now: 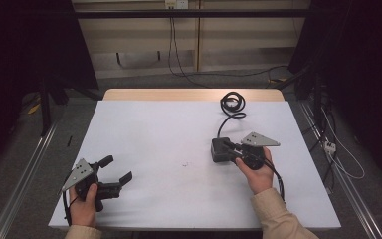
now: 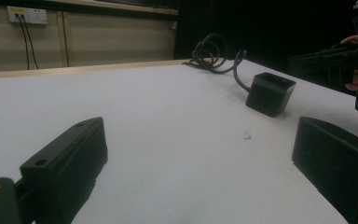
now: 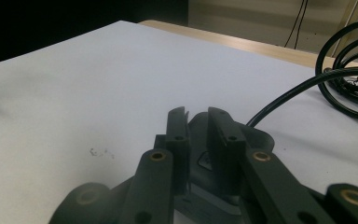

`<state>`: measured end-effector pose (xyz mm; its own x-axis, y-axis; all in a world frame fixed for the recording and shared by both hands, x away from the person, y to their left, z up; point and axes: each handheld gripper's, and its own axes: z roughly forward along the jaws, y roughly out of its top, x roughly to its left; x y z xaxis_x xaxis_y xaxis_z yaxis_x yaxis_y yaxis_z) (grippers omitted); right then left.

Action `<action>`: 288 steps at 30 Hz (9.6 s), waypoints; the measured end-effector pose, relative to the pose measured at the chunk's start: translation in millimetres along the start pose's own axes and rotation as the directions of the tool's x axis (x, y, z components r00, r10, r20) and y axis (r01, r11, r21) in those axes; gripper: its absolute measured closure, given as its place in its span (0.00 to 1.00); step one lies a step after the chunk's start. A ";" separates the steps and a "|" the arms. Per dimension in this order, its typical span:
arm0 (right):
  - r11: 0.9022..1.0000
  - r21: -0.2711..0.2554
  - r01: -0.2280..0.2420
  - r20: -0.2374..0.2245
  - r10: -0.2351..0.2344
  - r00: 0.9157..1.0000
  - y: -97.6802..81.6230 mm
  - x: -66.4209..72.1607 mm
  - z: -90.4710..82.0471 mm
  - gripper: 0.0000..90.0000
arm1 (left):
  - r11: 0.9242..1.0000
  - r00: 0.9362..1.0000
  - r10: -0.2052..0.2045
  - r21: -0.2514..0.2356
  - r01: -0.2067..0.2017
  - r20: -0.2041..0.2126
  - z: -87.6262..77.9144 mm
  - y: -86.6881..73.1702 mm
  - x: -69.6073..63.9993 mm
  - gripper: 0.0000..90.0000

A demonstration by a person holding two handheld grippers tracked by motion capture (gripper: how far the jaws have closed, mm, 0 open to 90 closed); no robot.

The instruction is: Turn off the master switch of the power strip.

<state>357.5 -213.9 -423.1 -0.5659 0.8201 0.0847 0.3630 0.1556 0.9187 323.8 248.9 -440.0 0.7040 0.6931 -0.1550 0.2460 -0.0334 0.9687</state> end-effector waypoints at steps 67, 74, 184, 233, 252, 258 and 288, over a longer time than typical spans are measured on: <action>0.997 0.047 0.059 0.040 -0.061 0.997 -7.6 -1.0 13.5 1.00 | 1.000 1.000 0.001 0.006 -0.001 -0.005 0.3 -0.3 -0.9 0.04; 0.997 0.041 0.058 0.030 -0.060 0.998 -8.4 -2.1 13.5 1.00 | 1.000 1.000 -0.001 0.006 0.001 -0.005 0.4 -0.6 -0.8 0.04; 0.998 0.048 0.046 0.038 -0.048 0.998 -8.7 -6.1 13.1 1.00 | 1.000 1.000 0.003 -0.004 -0.003 -0.014 -0.1 0.8 -2.5 0.04; 0.998 0.055 0.033 0.048 -0.036 0.998 -4.2 -11.1 10.5 1.00 | 1.000 1.000 0.008 -0.001 -0.008 -0.019 0.8 1.3 -1.1 0.04; 0.999 0.048 0.015 0.022 -0.016 1.000 -3.5 -9.7 10.3 1.00 | 1.000 1.000 0.009 0.000 -0.009 -0.018 -0.2 2.0 -0.8 0.04; 0.999 0.043 -0.006 0.009 0.006 1.000 -2.6 -10.7 9.4 0.94 | 1.000 1.000 0.012 0.000 -0.012 -0.019 -0.5 2.1 -0.6 0.04; 0.995 0.058 -0.076 -0.034 0.078 0.996 -0.8 -8.5 -4.3 0.46 | 1.000 1.000 0.012 0.001 -0.012 0.002 9.3 4.1 -2.6 0.04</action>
<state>358.9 -223.4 -422.9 -0.5608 0.8105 0.1692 0.4470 0.1244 0.8858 329.2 240.2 -437.5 0.7081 0.6913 -0.1437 0.2381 -0.0422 0.9703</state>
